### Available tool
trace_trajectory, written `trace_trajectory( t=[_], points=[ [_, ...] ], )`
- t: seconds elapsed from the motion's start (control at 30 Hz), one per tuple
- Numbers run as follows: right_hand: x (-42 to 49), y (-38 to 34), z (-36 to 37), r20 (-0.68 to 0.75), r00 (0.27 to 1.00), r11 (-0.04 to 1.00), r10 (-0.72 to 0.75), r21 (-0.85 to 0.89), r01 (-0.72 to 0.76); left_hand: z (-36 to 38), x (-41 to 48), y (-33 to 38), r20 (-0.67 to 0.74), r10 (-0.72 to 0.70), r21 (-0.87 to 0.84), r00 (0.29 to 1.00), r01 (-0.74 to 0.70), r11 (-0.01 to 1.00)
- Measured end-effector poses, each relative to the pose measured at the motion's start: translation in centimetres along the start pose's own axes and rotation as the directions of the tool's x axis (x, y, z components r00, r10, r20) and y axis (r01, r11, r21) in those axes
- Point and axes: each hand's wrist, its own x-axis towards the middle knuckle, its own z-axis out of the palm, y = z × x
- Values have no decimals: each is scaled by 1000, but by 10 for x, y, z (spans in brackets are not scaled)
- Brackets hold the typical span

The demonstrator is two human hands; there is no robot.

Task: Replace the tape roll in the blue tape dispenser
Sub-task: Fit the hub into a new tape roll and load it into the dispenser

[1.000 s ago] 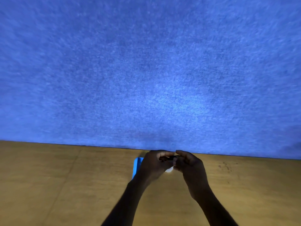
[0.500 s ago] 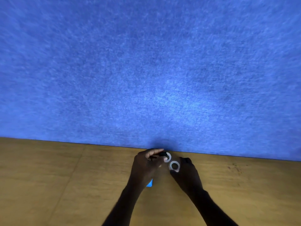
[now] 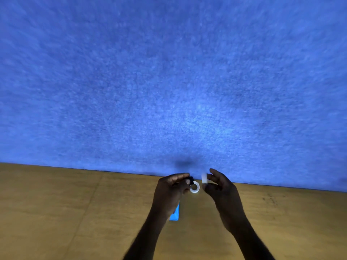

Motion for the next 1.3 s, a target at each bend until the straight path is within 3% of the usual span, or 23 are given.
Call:
trace_trajectory(
  t=[0.13, 0.43, 0.7, 1.03, 1.3],
  points=[
    [-10, -32, -2, 44, 999, 991, -21, 133, 15, 9, -9, 23, 39, 37, -8, 999, -37, 999],
    [-25, -86, -6, 121, 987, 982, -103, 172, 81, 10, -24, 78, 112, 148, 76, 983, -157, 985],
    [-39, -113, -2, 159, 974, 977, -161, 162, 135, 8, -46, 108, 94, 178, -33, 980, -175, 984],
    [-48, -125, 7, 222, 963, 976, -155, 185, 114, -12, -54, 123, 152, 166, -54, 974, -160, 986],
    [-50, -123, 14, 246, 958, 971, -146, 219, 92, -21, -55, 117, 189, 84, -198, 978, -46, 979]
  ],
)
